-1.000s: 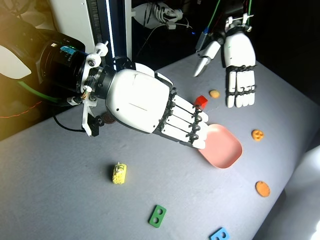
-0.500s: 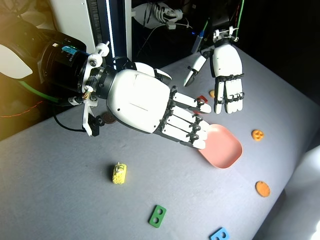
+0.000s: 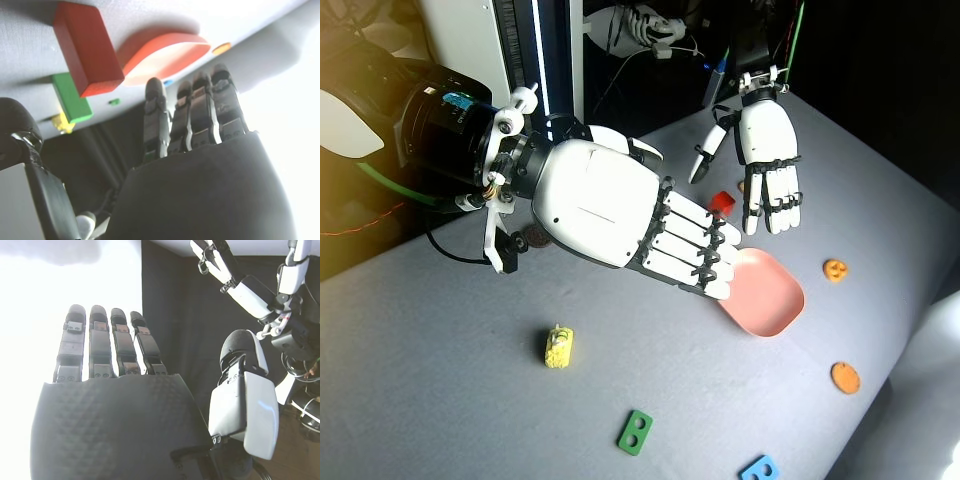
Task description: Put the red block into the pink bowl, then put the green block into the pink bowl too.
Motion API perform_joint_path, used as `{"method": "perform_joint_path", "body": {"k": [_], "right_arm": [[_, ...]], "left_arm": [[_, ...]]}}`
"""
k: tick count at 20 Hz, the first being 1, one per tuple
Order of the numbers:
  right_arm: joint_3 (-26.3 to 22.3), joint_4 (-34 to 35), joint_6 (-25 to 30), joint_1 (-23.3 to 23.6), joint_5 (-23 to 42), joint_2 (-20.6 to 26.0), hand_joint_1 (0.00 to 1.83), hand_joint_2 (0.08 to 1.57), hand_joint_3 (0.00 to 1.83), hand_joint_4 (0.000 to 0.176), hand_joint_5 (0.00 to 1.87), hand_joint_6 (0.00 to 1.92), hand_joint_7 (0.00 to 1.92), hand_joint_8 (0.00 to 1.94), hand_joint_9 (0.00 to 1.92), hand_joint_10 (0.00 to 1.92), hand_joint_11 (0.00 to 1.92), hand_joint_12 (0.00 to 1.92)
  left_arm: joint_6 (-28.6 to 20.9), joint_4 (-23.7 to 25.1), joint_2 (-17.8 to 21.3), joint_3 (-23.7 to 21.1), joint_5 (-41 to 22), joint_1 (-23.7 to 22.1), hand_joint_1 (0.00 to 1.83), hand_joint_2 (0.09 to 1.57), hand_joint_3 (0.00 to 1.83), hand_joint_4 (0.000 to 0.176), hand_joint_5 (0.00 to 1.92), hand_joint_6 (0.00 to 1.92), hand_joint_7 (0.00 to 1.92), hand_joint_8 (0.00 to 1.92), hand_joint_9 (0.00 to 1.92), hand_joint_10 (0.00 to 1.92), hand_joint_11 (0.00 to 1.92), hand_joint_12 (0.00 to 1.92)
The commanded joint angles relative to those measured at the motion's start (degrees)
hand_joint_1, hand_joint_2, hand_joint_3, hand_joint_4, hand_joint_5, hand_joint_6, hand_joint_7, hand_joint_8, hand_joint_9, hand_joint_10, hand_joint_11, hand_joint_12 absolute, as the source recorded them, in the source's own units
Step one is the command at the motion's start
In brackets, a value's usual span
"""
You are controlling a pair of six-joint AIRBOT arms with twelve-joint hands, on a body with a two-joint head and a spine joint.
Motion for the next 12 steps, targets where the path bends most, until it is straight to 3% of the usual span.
{"method": "perform_joint_path", "body": {"k": [1,3,6,12], "right_arm": [[-0.09,0.69,0.52,0.62,6.42,0.47,0.0,1.05,0.0,0.0,0.0,0.0,0.0,0.0,0.0,0.0,0.0,0.0],[-0.09,0.65,0.52,0.62,6.42,0.47,0.0,1.05,0.0,0.0,0.0,0.0,0.0,0.0,0.0,0.0,0.0,0.0],[-0.09,0.58,0.52,0.61,6.42,0.47,0.0,1.04,0.0,0.0,0.0,0.0,0.0,0.0,0.0,0.0,0.0,0.0],[-0.1,0.42,0.52,0.61,6.42,0.47,0.0,1.04,0.0,0.0,0.0,0.0,0.0,0.0,0.0,0.0,0.0,0.0]], "left_arm": [[-0.01,3.05,-0.27,0.42,-4.01,-0.1,0.67,0.88,0.01,0.014,0.31,0.0,0.0,0.0,0.0,0.0,0.0,0.0],[-0.01,2.92,-0.58,0.92,-4.02,0.1,0.73,0.88,0.01,0.0,0.34,0.01,0.0,0.0,0.0,0.0,0.0,0.0],[-0.01,2.62,-0.8,1.36,-4.35,0.15,0.86,0.85,0.0,0.0,0.42,0.04,0.0,0.0,0.0,0.0,0.0,0.0],[-0.01,1.99,-1.01,1.67,-4.81,0.4,0.93,0.87,0.01,0.0,0.45,0.01,0.0,0.0,0.0,0.0,0.0,0.0]]}}
